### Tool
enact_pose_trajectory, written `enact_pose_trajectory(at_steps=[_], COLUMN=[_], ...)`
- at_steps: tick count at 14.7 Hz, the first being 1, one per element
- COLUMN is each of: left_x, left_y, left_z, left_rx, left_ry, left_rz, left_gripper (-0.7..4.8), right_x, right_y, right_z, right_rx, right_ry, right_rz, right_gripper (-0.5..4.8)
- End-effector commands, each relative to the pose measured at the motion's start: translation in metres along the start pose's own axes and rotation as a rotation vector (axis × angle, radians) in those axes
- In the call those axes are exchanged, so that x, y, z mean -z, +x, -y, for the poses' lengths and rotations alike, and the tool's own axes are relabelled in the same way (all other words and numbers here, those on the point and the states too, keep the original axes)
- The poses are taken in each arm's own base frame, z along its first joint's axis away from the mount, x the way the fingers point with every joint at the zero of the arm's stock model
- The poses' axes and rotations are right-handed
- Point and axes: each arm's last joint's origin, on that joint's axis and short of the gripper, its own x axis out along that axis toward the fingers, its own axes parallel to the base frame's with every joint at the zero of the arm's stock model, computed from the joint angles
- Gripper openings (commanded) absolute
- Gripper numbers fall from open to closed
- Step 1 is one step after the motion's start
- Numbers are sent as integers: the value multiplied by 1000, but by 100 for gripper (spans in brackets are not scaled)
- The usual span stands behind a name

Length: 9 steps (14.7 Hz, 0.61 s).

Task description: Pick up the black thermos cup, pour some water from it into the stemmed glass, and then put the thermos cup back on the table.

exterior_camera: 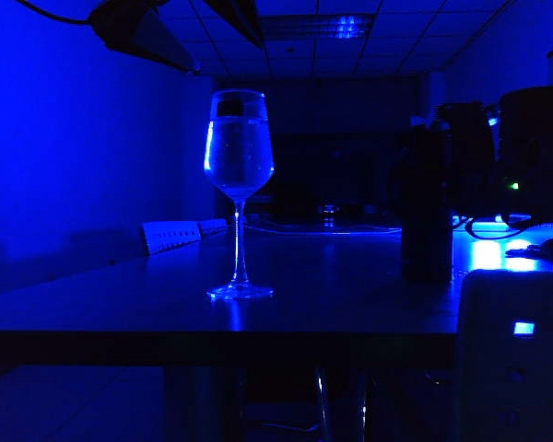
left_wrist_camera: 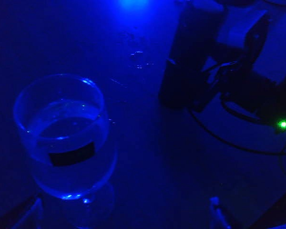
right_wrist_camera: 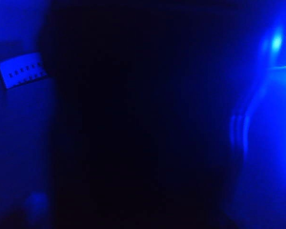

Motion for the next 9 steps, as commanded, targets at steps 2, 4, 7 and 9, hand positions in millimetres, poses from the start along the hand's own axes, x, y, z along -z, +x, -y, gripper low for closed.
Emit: enact_pose_trajectory(at_steps=[2,4,7,9], left_x=[-2,-4,-12,-16], left_y=[-3,-8,-40,-71], left_z=[1,1,1,2], left_rx=[5,2,-40,-54], left_ry=[7,10,29,33], left_rz=[15,22,79,117], left_gripper=[479,479,479,479], right_x=[-15,-23,-54,-82], right_y=[-9,-24,-68,-94], right_z=[-1,-3,-7,-11], right_rx=[-4,-4,-9,-70], right_ry=[-4,-7,-6,1], right_rz=[54,52,49,-2], right_gripper=[479,479,479,479])
